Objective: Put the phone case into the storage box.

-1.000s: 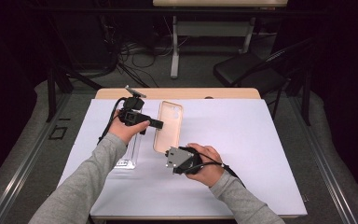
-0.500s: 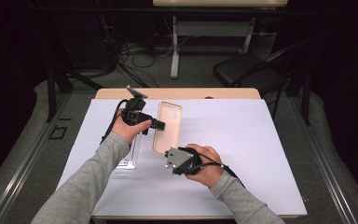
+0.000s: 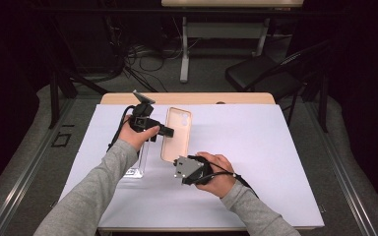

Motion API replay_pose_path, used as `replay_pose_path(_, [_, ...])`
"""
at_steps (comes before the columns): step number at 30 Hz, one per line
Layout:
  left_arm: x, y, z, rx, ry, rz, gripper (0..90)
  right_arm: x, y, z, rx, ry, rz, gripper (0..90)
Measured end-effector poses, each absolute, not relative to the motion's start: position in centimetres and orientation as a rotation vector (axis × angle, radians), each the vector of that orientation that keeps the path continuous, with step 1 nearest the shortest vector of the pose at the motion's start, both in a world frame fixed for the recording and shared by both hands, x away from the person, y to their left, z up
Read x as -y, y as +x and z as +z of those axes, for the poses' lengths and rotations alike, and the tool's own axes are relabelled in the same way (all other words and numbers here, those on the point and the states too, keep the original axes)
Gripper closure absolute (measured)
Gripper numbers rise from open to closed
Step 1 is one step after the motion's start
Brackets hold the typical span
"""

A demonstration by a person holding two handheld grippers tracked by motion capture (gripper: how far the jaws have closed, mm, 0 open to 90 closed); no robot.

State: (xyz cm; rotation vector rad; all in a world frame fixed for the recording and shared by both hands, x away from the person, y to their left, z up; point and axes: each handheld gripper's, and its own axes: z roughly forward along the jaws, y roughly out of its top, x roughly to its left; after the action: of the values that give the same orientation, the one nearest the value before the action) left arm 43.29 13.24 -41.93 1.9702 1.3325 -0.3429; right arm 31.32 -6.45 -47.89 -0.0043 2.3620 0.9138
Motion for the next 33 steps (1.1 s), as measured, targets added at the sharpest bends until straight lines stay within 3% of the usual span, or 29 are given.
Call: replay_pose_path(33, [-13.76,43.63,-42.44,-1.393,1.905,-0.428,79.8,6.34,31.26,-47.97,-2.361,-0.014,0.910,87.9])
